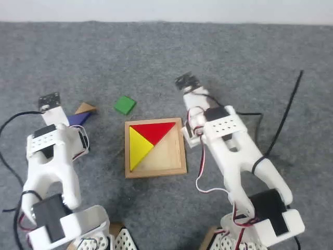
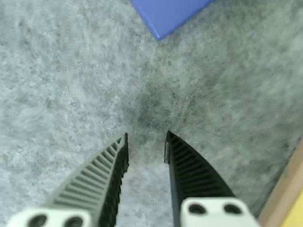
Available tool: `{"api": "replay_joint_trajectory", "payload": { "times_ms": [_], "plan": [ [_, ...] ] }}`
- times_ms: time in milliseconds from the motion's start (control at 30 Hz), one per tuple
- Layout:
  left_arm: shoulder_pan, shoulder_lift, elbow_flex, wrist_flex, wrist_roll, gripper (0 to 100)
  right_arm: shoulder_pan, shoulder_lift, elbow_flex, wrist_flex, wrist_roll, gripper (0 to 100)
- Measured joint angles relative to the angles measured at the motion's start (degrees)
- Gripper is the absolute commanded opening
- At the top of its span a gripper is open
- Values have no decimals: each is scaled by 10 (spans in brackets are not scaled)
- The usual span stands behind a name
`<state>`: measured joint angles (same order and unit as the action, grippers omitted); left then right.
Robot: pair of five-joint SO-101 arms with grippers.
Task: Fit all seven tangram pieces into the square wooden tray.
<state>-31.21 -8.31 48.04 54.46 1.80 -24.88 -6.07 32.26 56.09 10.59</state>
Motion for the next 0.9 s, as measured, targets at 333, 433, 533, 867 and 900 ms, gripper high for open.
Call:
{"api": "replay_joint_trajectory", "payload": {
  "times_ms": [333,433,533,867,900],
  "plan": [
    [0,0,0,0,-11,119,-2,57,4,-47,73,158],
    [0,0,0,0,-11,119,-1,64,4,-50,88,158],
    [-2,0,0,0,-11,119,-2,64,4,-50,98,158],
    [-2,-2,0,7,-13,115,-2,29,4,-10,102,156],
    [-2,-2,0,7,-13,115,-2,19,4,-4,102,156]
  ]
}}
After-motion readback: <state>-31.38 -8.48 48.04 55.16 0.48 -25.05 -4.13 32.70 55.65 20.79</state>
